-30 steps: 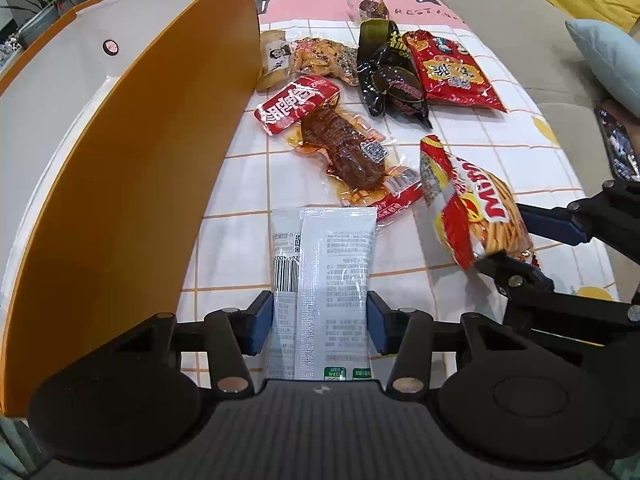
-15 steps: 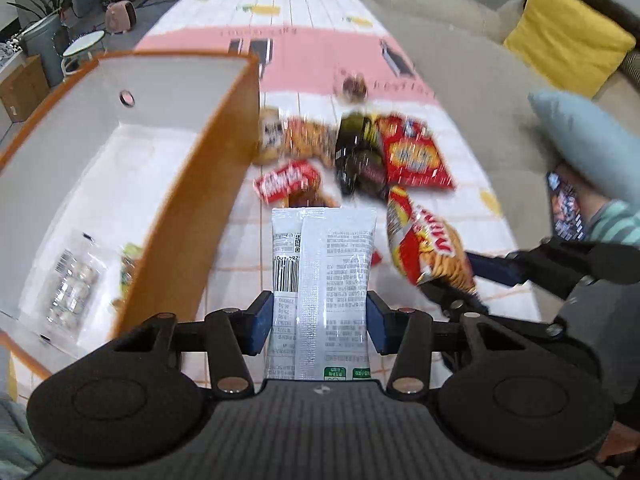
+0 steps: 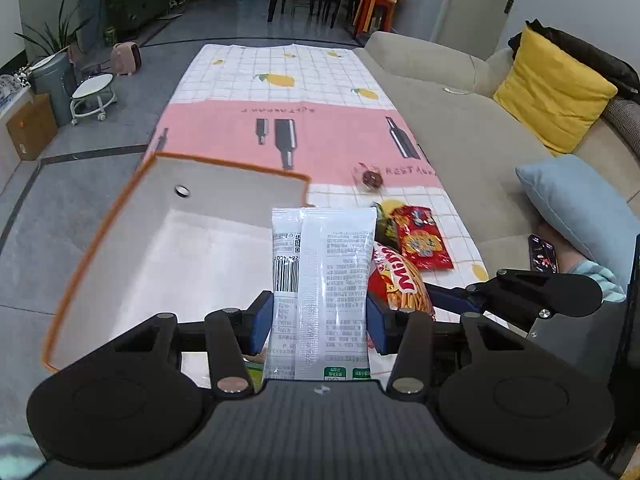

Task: Organize snacks
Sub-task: 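Lift both packets and carry them over the open box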

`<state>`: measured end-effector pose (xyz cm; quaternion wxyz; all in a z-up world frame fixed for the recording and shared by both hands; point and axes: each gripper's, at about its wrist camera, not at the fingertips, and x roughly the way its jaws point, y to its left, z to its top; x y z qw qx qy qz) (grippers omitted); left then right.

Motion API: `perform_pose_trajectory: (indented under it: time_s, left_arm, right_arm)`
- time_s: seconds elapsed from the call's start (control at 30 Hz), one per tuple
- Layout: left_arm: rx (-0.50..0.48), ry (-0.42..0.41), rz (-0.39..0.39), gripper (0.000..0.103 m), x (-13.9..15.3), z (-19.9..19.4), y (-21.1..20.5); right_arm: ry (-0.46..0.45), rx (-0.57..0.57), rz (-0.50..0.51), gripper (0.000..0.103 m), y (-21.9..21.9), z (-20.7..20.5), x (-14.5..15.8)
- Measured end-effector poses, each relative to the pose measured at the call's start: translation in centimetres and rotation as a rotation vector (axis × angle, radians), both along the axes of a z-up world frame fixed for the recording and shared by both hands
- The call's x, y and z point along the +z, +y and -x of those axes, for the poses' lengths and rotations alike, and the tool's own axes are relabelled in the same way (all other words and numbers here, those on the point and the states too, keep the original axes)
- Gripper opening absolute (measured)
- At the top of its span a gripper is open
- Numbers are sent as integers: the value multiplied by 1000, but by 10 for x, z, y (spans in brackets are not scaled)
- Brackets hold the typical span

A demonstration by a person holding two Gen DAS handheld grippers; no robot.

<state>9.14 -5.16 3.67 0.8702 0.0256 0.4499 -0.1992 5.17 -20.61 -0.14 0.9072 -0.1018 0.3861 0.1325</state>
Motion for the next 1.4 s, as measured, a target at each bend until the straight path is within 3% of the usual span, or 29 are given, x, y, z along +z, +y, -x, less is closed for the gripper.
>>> perform_pose_trajectory:
  time_s: [0.17,0.37,0.67,0.77,1.1,1.4]
  left_arm:
    - [26,-11,-62,54,6,-17,25]
    - [83,31,-103,54,-9,-46,54]
    - [83,148,-147,54,-43,-80,80]
    - [84,179,-193,54,-58,-88,82]
    - [104,344,-263,54,-105,-107,92]
    - [105,383,-306,55,-122,-111,88]
  right_arm:
    - [-44,93,23,28,33,-15,17]
    - [-67,183,94,28,66,-38,18]
    - [-90,341,297,27,108,-71,-6]
    - [-84,398,374,27,120,-81,-22]
    - [23,555,452,27,139,-105,-57]
    - [117,581,478,27,148,-113,-73]
